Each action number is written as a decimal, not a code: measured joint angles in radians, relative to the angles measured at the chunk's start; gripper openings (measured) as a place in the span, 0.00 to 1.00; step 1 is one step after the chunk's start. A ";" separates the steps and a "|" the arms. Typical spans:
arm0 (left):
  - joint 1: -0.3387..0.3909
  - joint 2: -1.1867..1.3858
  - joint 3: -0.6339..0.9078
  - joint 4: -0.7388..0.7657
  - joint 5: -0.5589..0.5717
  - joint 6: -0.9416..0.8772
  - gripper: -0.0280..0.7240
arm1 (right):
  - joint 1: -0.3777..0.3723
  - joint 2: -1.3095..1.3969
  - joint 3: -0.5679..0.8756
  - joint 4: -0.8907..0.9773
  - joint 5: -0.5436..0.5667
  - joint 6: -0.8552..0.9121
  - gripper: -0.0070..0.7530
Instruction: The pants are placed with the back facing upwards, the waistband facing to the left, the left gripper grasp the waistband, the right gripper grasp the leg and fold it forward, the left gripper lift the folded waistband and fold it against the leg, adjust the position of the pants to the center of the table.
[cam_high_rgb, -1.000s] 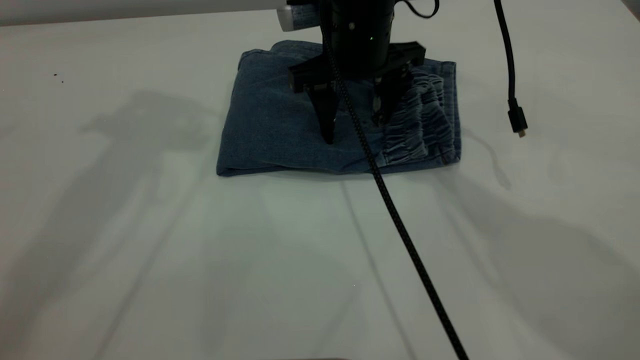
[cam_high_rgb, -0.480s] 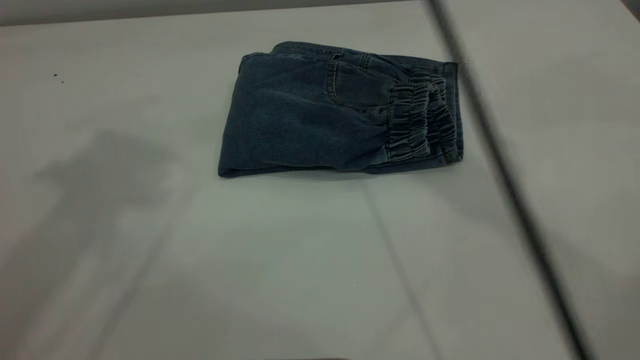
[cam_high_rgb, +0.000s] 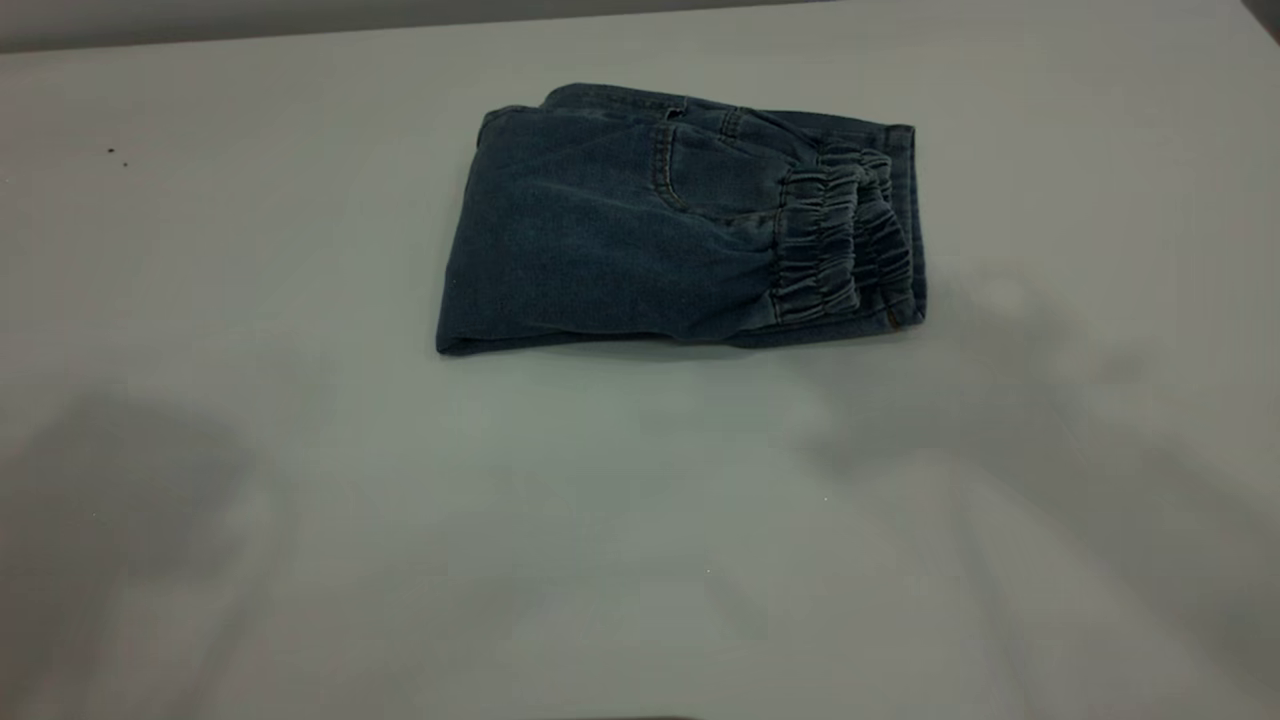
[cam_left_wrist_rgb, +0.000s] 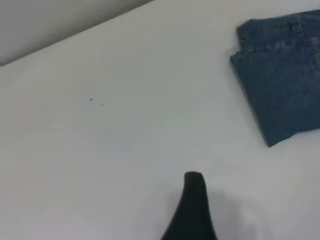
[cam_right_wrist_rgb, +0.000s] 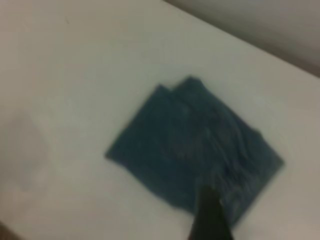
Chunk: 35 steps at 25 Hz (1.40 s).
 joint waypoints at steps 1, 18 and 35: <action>0.000 -0.024 0.025 0.000 0.000 -0.007 0.80 | 0.000 -0.054 0.070 -0.005 0.000 -0.001 0.55; 0.000 -0.532 0.712 -0.001 0.000 -0.097 0.80 | 0.000 -0.789 1.090 -0.094 -0.007 0.102 0.55; 0.000 -0.802 1.021 -0.001 -0.046 -0.191 0.80 | 0.000 -1.162 1.395 -0.074 -0.126 0.115 0.65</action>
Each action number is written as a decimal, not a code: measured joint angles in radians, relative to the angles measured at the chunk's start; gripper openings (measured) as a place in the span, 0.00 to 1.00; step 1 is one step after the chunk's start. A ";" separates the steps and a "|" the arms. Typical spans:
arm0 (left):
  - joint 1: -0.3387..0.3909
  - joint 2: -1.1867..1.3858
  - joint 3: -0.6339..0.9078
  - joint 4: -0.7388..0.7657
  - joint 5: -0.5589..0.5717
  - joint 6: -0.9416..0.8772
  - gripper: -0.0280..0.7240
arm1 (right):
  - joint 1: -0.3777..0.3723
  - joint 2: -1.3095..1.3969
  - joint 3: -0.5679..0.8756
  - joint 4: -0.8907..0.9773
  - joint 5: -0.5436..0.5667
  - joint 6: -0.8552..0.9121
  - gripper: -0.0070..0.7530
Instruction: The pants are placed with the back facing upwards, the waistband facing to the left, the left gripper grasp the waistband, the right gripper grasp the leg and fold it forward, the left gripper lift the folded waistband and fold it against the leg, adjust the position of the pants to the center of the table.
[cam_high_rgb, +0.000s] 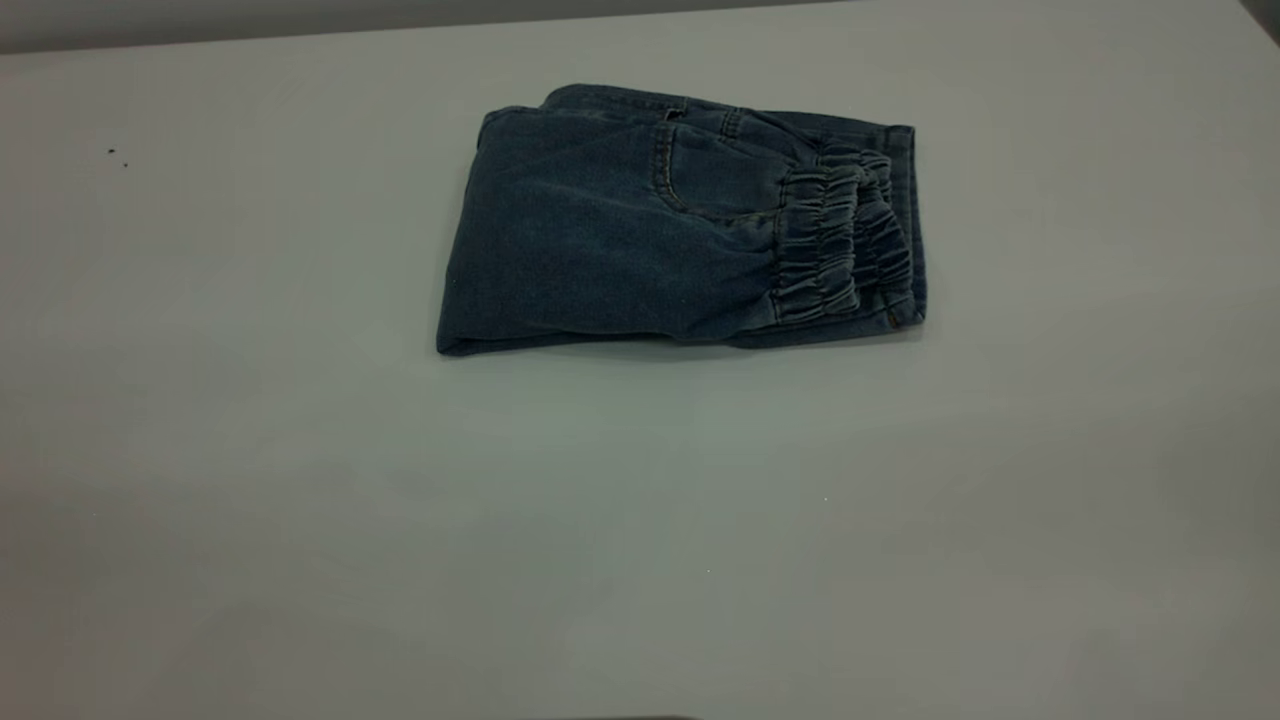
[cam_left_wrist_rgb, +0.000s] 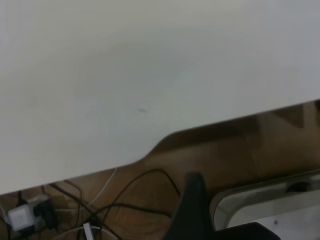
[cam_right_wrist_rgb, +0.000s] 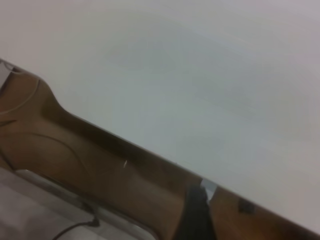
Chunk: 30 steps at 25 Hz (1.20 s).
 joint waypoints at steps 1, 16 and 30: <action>0.000 0.000 0.001 0.000 -0.005 0.000 0.80 | 0.000 0.000 0.002 0.000 -0.004 -0.006 0.65; 0.000 0.000 0.002 -0.015 -0.014 0.033 0.79 | 0.000 -0.003 0.003 0.008 -0.012 -0.011 0.65; 0.107 -0.009 0.002 -0.015 -0.014 0.039 0.79 | -0.307 -0.080 0.007 0.009 -0.013 -0.011 0.65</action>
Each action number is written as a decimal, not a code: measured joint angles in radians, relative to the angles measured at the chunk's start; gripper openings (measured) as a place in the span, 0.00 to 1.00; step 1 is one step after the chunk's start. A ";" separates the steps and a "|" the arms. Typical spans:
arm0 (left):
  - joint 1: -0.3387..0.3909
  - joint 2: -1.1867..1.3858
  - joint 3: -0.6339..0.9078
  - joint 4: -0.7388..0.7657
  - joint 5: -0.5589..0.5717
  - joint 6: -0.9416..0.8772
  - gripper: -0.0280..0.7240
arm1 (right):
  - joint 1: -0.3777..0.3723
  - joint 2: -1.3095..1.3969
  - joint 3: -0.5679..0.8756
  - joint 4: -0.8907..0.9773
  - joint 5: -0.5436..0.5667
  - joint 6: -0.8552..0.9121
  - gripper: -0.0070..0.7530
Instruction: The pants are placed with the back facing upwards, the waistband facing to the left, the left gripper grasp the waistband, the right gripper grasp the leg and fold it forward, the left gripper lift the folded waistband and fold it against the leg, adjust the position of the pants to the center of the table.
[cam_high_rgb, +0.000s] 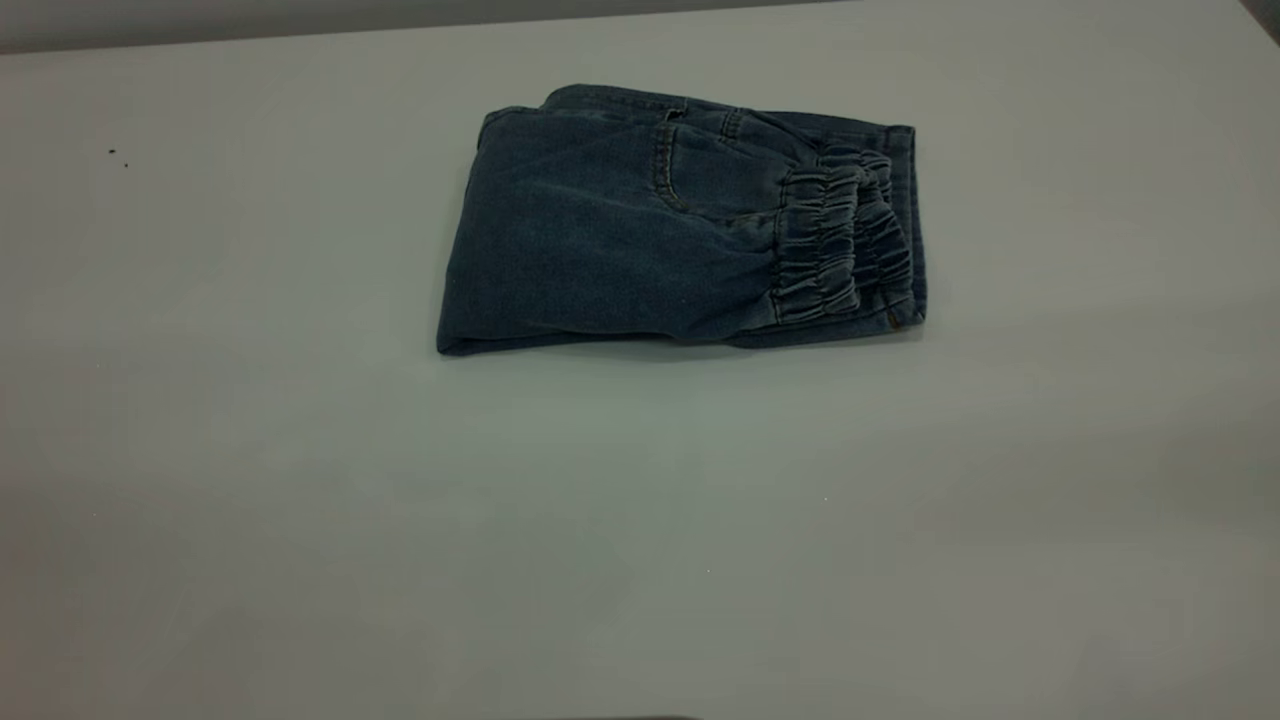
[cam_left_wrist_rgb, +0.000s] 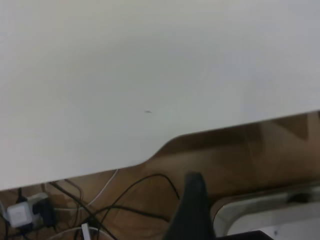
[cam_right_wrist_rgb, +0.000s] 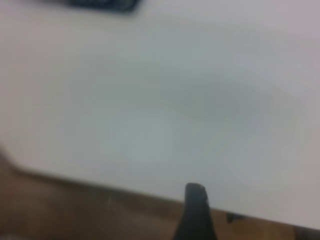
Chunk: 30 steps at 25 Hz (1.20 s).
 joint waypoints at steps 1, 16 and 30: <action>0.021 -0.012 0.000 0.000 0.000 0.000 0.79 | -0.038 -0.025 0.001 0.000 0.000 0.000 0.65; 0.125 -0.343 0.000 0.000 0.007 0.000 0.79 | -0.156 -0.292 0.001 0.000 0.010 0.000 0.65; 0.125 -0.381 0.000 0.000 0.012 0.000 0.79 | -0.156 -0.292 0.001 0.000 0.010 0.000 0.65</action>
